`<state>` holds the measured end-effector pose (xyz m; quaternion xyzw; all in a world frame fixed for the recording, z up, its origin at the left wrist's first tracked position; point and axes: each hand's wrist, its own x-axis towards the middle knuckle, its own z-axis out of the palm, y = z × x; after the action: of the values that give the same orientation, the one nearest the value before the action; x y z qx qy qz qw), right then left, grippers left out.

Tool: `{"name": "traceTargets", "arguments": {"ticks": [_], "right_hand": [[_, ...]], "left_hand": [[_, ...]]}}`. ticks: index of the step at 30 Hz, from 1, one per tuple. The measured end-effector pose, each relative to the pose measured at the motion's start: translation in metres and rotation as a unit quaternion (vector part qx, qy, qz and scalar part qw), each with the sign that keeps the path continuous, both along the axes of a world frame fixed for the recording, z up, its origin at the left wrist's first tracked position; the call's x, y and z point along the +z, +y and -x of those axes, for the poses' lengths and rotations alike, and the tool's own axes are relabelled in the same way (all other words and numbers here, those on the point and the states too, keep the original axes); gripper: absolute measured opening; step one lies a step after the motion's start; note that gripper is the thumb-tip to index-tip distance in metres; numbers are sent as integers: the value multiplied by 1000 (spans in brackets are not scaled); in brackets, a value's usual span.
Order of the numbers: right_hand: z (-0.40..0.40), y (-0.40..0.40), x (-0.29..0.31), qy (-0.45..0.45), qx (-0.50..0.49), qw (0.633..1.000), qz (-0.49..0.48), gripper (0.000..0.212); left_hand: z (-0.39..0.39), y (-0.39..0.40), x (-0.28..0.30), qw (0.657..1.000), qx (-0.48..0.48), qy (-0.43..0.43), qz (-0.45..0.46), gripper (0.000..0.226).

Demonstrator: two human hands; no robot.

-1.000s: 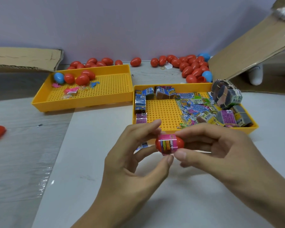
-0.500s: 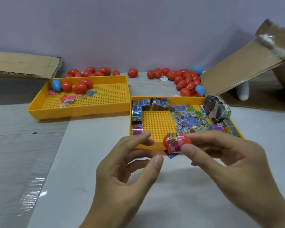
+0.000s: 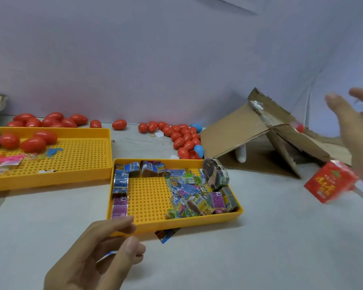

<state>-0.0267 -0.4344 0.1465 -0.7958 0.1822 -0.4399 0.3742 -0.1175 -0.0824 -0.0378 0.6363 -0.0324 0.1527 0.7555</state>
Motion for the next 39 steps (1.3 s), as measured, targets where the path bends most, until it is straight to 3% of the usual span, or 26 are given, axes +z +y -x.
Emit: {"name": "traceTargets", "arguments": {"ticks": [3, 5, 7, 9, 13, 15, 17, 20, 22, 23, 25, 28, 30, 32, 33, 36, 39], "right_hand": [[27, 67, -43, -39, 172, 976, -128, 21], [46, 118, -90, 18, 305, 930, -204, 23], [68, 171, -130, 127, 418, 854, -282, 33], [84, 202, -155, 182, 493, 799, -291, 32], [87, 210, -163, 228, 519, 776, -279, 27], [82, 211, -163, 242, 511, 770, -294, 35], [76, 211, -166, 240, 512, 768, -301, 35], [75, 212, -166, 264, 518, 752, -310, 39], [74, 212, -165, 277, 517, 747, -312, 40], [74, 213, -164, 282, 520, 744, -311, 39], [73, 211, -164, 283, 527, 738, -311, 37], [71, 208, -165, 269, 539, 732, -317, 34], [70, 207, -167, 260, 542, 733, -319, 36], [70, 205, -168, 252, 539, 734, -327, 28], [71, 205, -167, 248, 539, 733, -333, 25], [74, 205, -165, 228, 540, 723, -365, 25], [74, 203, -163, 209, 545, 715, -385, 23]], "left_hand": [[-4, 3, -3, 999, -20, -19, -25, 14], [-3, -1, -3, 997, -14, -55, -60, 6], [-2, -2, 0, 994, 0, -76, -83, 14], [-4, -2, 9, 990, 15, -101, -100, 10], [-32, 24, 37, 971, 104, -136, -167, 9], [-70, 52, 53, 940, 190, -131, -250, 13], [-124, 87, 62, 888, 270, -47, -368, 13], [-187, 129, 60, 785, 215, 183, -551, 31], [-201, 141, 53, 718, 185, 215, -635, 29], [-203, 143, 51, 709, 193, 211, -645, 28], [-203, 141, 49, 734, 216, 180, -619, 26], [-181, 115, 59, 818, 206, 50, -534, 24], [-147, 82, 71, 887, 121, -15, -446, 22], [-108, 49, 77, 957, 5, -23, -288, 22], [-89, 36, 76, 976, -33, -23, -213, 20], [-43, 8, 64, 992, -106, -17, -64, 24], [-19, -4, 44, 994, -101, 11, 45, 40]]}}
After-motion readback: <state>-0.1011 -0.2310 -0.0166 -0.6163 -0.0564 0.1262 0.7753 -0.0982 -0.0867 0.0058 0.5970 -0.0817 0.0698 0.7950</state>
